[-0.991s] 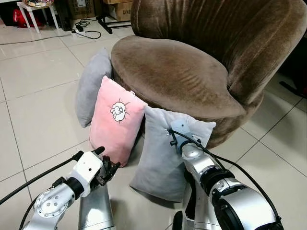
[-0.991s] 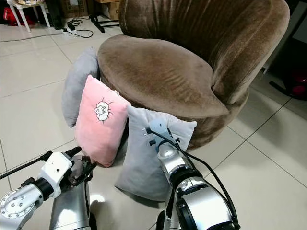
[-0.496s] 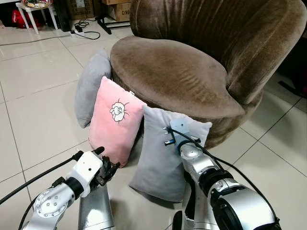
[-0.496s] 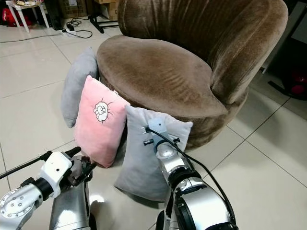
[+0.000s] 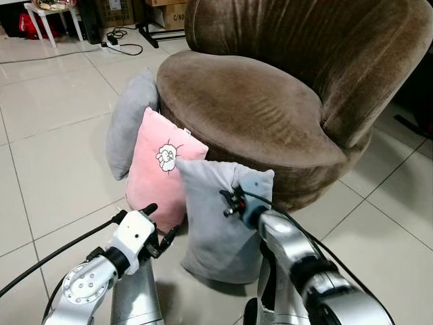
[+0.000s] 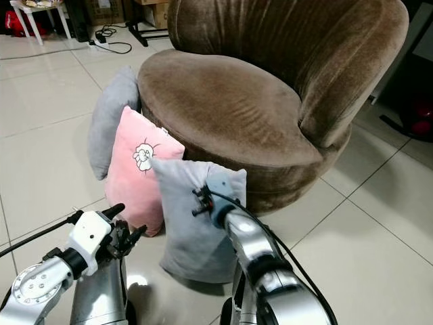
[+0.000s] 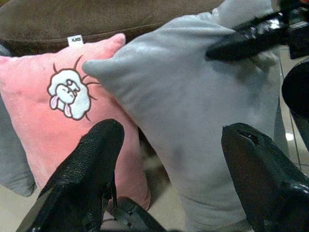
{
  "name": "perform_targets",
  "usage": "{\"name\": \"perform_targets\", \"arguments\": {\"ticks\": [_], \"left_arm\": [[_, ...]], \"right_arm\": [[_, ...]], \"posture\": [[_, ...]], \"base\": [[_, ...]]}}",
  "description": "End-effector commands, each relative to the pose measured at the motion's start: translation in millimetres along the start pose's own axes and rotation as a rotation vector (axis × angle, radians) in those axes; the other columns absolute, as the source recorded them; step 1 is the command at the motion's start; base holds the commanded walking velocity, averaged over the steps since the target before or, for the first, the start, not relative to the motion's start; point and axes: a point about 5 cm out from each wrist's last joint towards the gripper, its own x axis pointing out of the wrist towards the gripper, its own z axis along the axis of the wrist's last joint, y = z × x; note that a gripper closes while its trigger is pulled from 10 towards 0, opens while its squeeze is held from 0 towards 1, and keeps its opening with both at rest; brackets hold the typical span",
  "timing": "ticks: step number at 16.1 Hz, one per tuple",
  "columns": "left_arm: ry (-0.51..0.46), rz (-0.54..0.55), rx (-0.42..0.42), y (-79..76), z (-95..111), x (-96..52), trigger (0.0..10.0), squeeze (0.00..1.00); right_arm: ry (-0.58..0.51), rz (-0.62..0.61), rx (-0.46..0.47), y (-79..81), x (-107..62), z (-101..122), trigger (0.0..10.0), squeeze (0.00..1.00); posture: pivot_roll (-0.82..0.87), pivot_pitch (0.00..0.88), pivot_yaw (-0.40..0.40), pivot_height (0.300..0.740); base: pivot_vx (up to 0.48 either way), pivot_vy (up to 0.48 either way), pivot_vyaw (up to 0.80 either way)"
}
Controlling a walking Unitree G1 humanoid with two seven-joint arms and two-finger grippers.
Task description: Move the pillow to the sofa from floor
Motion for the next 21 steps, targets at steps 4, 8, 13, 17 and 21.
{"name": "perform_targets", "arguments": {"ticks": [4, 8, 13, 17, 21], "left_arm": [[-0.060, 0.031, 0.005, -2.6, 10, 4.2, 10.0, 0.00], [-0.083, 0.041, 0.008, -4.9, 16, 3.7, 10.0, 0.00], [-0.111, 0.098, 0.014, 3.4, 22, 6.2, 10.0, 0.00], [-0.118, 0.130, 0.021, 10.2, 25, 4.6, 10.0, 0.00], [-0.117, 0.142, 0.026, 11.3, 25, 3.3, 10.0, 0.00]], "right_arm": [[-0.318, -0.033, 0.157, -29.3, -24.0, 50, 0.0, 0.00], [-0.611, -0.072, 0.220, -39.4, -48.7, 130, 0.0, 0.00], [-1.017, -0.161, 0.334, -42.2, -99.0, 266, 0.0, 0.00], [-1.272, -0.315, 0.432, -60.3, -144.5, 312, 0.0, 0.00], [-0.926, -0.363, 0.487, -49.1, -87.0, 234, 0.0, 0.00]], "posture": [[0.08, 0.000, -0.060, 0.370], [0.06, 0.000, -0.042, 0.370], [0.06, 0.000, -0.042, 0.370], [0.06, 0.000, -0.050, 0.370], [0.08, 0.000, -0.057, 0.370]], "base": [[0.000, 0.000, 0.00], [0.000, 0.000, 0.00], [0.000, 0.000, 0.00], [0.000, 0.000, 0.00], [0.000, 0.000, 0.00]]}}
